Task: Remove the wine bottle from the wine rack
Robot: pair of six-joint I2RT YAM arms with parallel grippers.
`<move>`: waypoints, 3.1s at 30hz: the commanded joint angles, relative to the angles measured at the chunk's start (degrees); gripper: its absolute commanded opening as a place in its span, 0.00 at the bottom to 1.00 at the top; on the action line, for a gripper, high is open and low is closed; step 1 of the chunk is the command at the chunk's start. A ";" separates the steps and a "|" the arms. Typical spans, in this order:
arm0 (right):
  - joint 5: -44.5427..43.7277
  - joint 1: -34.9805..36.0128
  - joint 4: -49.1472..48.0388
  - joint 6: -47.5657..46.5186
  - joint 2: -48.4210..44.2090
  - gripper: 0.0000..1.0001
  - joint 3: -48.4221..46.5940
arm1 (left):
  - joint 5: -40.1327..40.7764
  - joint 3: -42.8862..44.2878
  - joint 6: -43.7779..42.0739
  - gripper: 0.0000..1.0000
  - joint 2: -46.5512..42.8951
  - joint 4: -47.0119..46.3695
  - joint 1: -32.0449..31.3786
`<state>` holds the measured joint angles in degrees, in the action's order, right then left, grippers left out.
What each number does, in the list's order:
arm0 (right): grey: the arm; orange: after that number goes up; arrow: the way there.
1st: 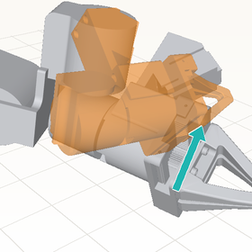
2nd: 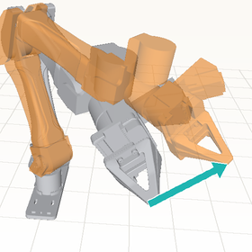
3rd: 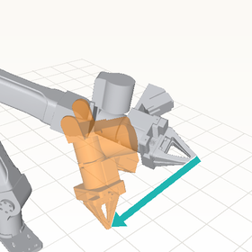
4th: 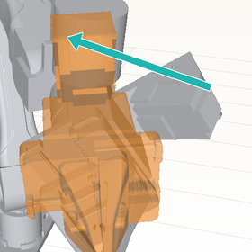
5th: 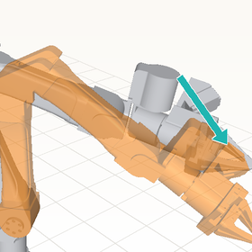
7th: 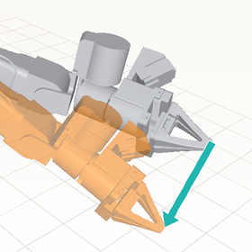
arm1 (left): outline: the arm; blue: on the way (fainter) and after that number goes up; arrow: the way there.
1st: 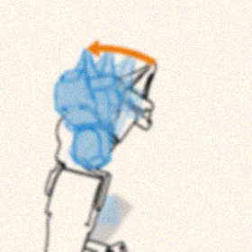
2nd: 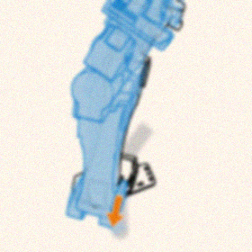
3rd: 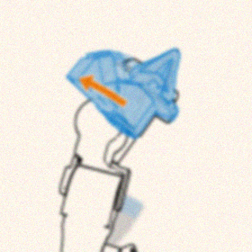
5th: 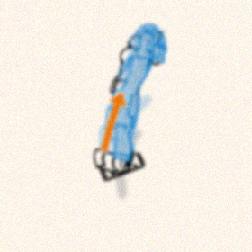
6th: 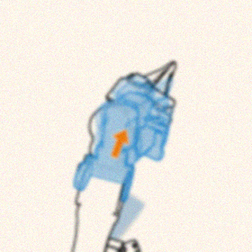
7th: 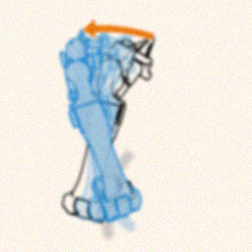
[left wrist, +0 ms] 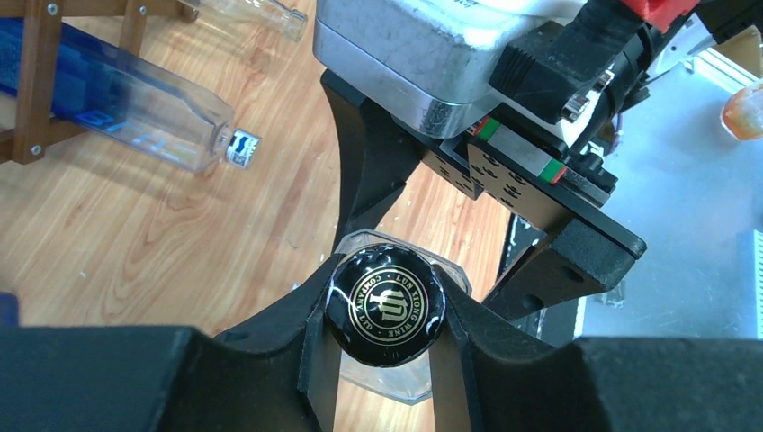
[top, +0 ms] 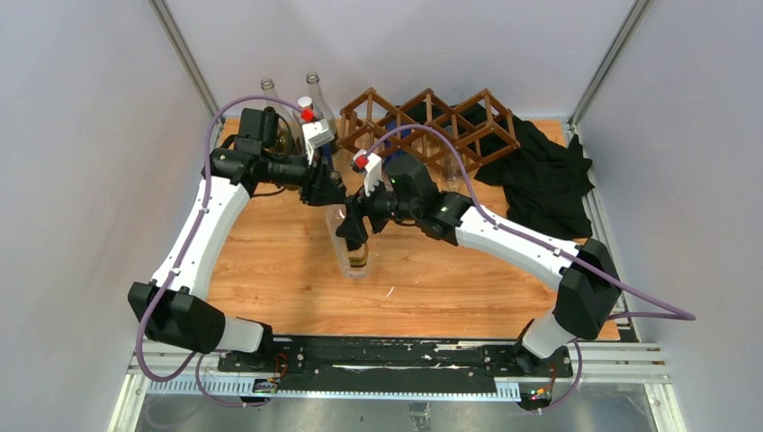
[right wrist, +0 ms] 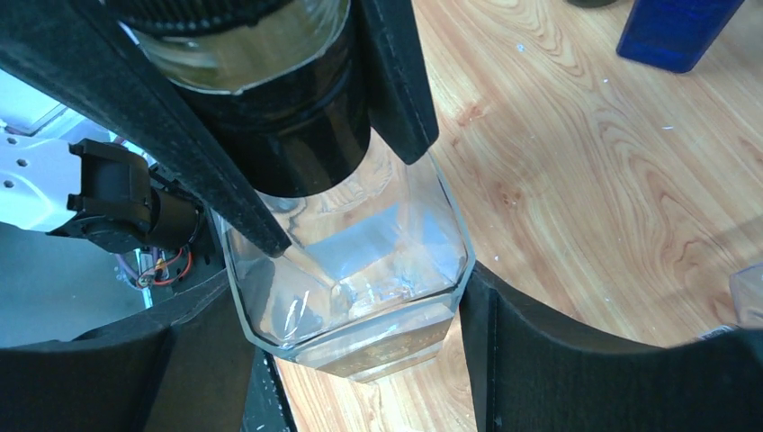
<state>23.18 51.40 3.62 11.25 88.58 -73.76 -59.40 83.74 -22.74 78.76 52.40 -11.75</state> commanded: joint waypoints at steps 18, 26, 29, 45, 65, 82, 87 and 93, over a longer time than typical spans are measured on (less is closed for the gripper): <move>-3.31 -3.23 -0.33 2.61 -4.18 0.96 2.58 | 13.32 0.71 -6.70 0.00 -0.36 -13.89 9.74; -5.27 -9.41 1.57 7.58 -6.86 0.96 4.58 | 13.52 0.47 -6.51 0.00 4.06 -16.99 17.18; -6.65 -11.62 2.69 9.63 -7.46 0.96 5.12 | 13.43 0.02 -5.95 0.00 6.41 -18.86 18.89; -22.51 -18.27 8.40 17.86 -3.49 0.94 5.89 | 16.30 -2.26 -3.76 0.20 11.41 -29.23 20.19; -27.24 -20.89 -5.65 27.93 18.24 0.92 -2.22 | 20.21 2.91 2.55 1.00 2.94 -18.76 20.19; -24.10 -22.16 -17.30 33.37 27.53 0.79 -2.05 | 28.32 -2.70 5.16 1.00 -4.92 -20.37 20.19; -22.16 -22.18 -19.70 33.58 26.41 0.58 0.08 | 25.70 -1.77 3.13 1.00 -4.23 -16.51 20.19; -20.11 -22.14 -20.81 34.59 24.20 0.36 2.83 | 22.27 -2.30 1.25 1.00 -3.33 -13.92 20.10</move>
<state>1.45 29.82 -16.58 45.30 115.00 -73.69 -34.09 81.23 -19.77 75.26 36.05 8.12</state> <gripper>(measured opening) 0.676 0.997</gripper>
